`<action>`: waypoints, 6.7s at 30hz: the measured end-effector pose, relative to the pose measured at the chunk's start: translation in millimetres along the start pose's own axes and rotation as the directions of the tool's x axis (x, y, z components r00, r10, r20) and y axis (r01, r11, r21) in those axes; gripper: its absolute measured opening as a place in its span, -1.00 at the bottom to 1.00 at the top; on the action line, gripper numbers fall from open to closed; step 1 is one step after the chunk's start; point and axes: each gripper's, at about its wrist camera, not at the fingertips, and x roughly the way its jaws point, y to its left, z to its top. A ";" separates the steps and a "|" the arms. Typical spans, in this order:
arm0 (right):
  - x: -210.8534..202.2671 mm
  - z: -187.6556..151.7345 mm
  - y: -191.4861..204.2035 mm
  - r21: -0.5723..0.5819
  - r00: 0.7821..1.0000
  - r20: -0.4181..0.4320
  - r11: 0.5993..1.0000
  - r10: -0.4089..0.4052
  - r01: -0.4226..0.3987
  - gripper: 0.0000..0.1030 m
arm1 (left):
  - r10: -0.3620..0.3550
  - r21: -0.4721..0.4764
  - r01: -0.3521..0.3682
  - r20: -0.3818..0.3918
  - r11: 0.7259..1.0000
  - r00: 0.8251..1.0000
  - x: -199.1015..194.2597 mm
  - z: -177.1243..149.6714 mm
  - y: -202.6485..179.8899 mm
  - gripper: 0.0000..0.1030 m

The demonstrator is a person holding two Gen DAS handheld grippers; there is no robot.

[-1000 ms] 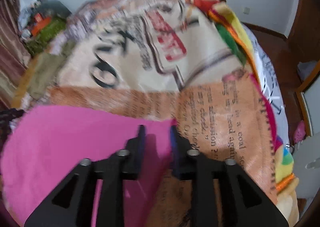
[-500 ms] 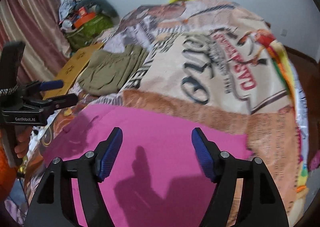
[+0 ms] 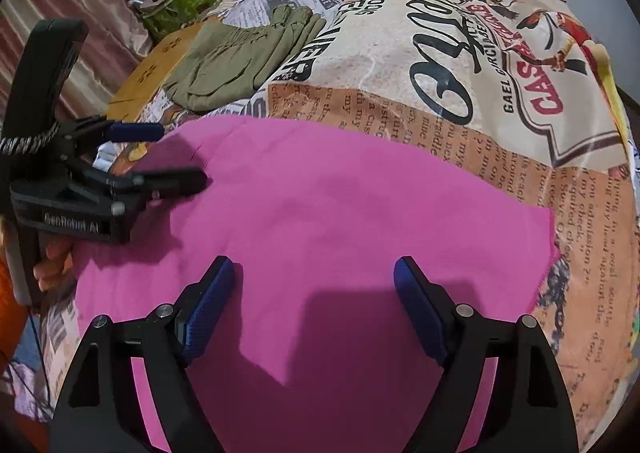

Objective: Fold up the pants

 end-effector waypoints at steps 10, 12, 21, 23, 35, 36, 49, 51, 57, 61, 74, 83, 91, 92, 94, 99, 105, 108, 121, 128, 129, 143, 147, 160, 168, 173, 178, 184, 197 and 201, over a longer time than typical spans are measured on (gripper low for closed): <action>-23.7 -33.6 5.3 0.041 1.000 0.017 0.999 -0.010 0.010 0.58 | 0.064 0.018 -0.065 0.062 0.998 0.996 -31.9 -35.8 0.1 0.93; -28.3 -39.7 5.4 0.064 1.000 0.025 0.998 -0.007 0.006 0.58 | 0.071 0.013 -0.072 0.075 0.997 0.995 -38.5 -44.1 0.8 0.94; -42.4 -65.5 7.5 0.124 0.998 0.051 0.992 -0.041 0.035 0.58 | 0.079 -0.003 -0.079 0.087 0.997 0.993 -54.2 -83.7 1.0 1.00; -44.7 -70.1 8.3 0.138 0.997 0.060 0.990 -0.045 0.036 0.58 | 0.081 -0.017 -0.080 0.092 0.997 0.992 -56.0 -90.2 1.3 1.00; -73.5 -66.0 25.5 0.140 0.982 0.174 0.989 -0.077 0.053 0.58 | 0.032 -0.163 -0.014 0.104 0.987 0.994 -89.0 -94.4 15.9 1.00; -74.6 -64.1 28.9 0.135 0.980 0.186 0.990 -0.068 0.043 0.58 | -0.002 -0.192 0.021 0.098 0.981 0.995 -91.4 -95.7 19.6 1.00; -33.7 -60.2 42.8 0.115 0.994 0.111 0.993 -0.007 -0.006 0.58 | -0.388 -0.441 0.342 -0.016 0.830 0.921 -63.1 -120.2 30.3 1.00; -32.7 -60.7 43.1 0.103 0.994 0.107 0.995 -0.011 0.000 0.58 | -0.447 -0.449 0.395 -0.009 0.801 0.895 -62.3 -118.1 27.9 1.00; -31.7 -63.5 40.9 0.101 0.994 0.109 0.995 0.006 -0.017 0.61 | -0.536 -0.518 0.475 0.036 0.711 0.843 -49.4 -108.2 26.0 1.00; -31.4 -64.6 40.8 0.098 0.994 0.108 0.995 0.015 -0.025 0.63 | -0.509 -0.524 0.462 0.061 0.715 0.858 -45.6 -100.1 26.9 1.00; -29.3 -64.8 44.0 0.080 0.995 0.101 0.997 0.014 -0.022 0.67 | -0.159 -0.435 0.189 0.104 0.881 0.982 -44.5 -82.1 22.3 -0.27; -42.4 -66.8 39.4 0.112 0.989 0.146 0.993 0.025 -0.042 0.62 | -0.030 -0.275 0.074 0.162 0.959 0.986 -72.5 -86.3 6.9 -0.52; -72.2 -76.4 22.2 0.155 0.979 0.199 0.988 -0.033 0.002 0.62 | 0.196 -0.205 -0.149 0.230 0.967 0.953 -108.8 -116.0 13.1 -0.64; -72.1 -79.0 20.2 0.159 0.981 0.192 0.987 -0.038 0.007 0.62 | 0.226 -0.196 -0.180 0.244 0.964 0.943 -111.9 -118.2 10.8 -0.66; -67.7 -85.6 15.7 0.170 0.987 0.158 0.985 -0.041 0.013 0.62 | 0.288 -0.157 -0.251 0.296 0.955 0.911 -120.5 -123.0 2.1 -0.66; -54.9 -103.6 12.8 0.173 0.993 0.109 0.985 -0.039 0.020 0.62 | 0.329 -0.076 -0.326 0.392 0.942 0.859 -135.1 -122.1 -24.2 -0.67; -54.5 -105.8 11.6 0.179 0.992 0.119 0.984 -0.036 0.015 0.66 | 0.277 0.036 -0.341 0.509 0.939 0.815 -159.1 -110.5 -62.7 -0.68; -54.0 -106.8 11.4 0.177 0.992 0.124 0.984 -0.034 0.012 0.66 | 0.224 0.084 -0.314 0.534 0.946 0.815 -166.0 -102.3 -79.9 -0.68; -54.8 -108.0 11.1 0.182 0.990 0.137 0.983 -0.023 -0.003 0.67 | -0.048 0.260 -0.077 0.444 0.963 0.895 -159.1 -75.6 -138.3 -0.73; -54.4 -107.5 11.0 0.184 0.990 0.138 0.983 -0.022 -0.003 0.67 | -0.195 0.217 0.137 0.270 0.966 0.943 -131.3 -66.8 -132.5 -0.76; -54.5 -107.5 10.9 0.184 0.990 0.138 0.983 -0.022 -0.003 0.67 | -0.204 0.213 0.151 0.255 0.965 0.945 -127.3 -67.5 -133.1 -0.76; -54.7 -106.3 9.8 0.191 0.990 0.139 0.982 -0.023 -0.004 0.67 | -0.242 0.237 0.200 0.165 0.951 0.956 -111.9 -74.0 -135.8 0.04; -54.9 -106.3 9.5 0.191 0.990 0.140 0.982 -0.023 -0.004 0.67 | -0.213 0.223 0.168 0.193 0.960 0.958 -115.4 -68.2 -127.4 0.33; -55.0 -104.6 6.7 0.190 0.990 0.141 0.982 -0.016 -0.011 0.67 | -0.237 0.053 0.231 0.261 0.971 0.936 -122.9 -15.8 -69.5 0.59; -54.9 -104.1 4.8 0.197 0.989 0.145 0.980 -0.009 -0.020 0.67 | -0.127 0.000 0.130 0.213 0.992 0.969 -78.1 27.4 -53.4 0.66; -56.2 -103.9 3.5 0.211 0.988 0.151 0.977 -0.009 -0.023 0.67 | -0.063 0.032 0.060 0.091 0.998 0.994 -22.2 58.1 -56.0 0.66; -57.5 -103.0 2.3 0.210 0.988 0.152 0.978 -0.016 -0.017 0.66 | 0.062 0.116 -0.055 -0.055 0.992 0.997 30.7 71.7 -64.3 0.68; -63.6 -101.1 -2.2 0.216 0.986 0.164 0.976 -0.043 0.007 0.66 | 0.210 0.222 -0.208 0.016 0.952 0.978 48.7 54.3 -64.4 0.85; -90.8 -107.6 -3.9 0.237 0.974 0.200 0.970 -0.102 0.053 0.66 | 0.199 0.048 -0.200 0.020 0.979 0.980 -5.3 -11.0 6.4 0.93; -102.9 -105.1 2.0 0.226 0.966 0.225 0.971 -0.126 0.074 0.66 | 0.169 0.041 -0.170 0.027 0.985 0.985 -28.3 -44.7 15.0 0.93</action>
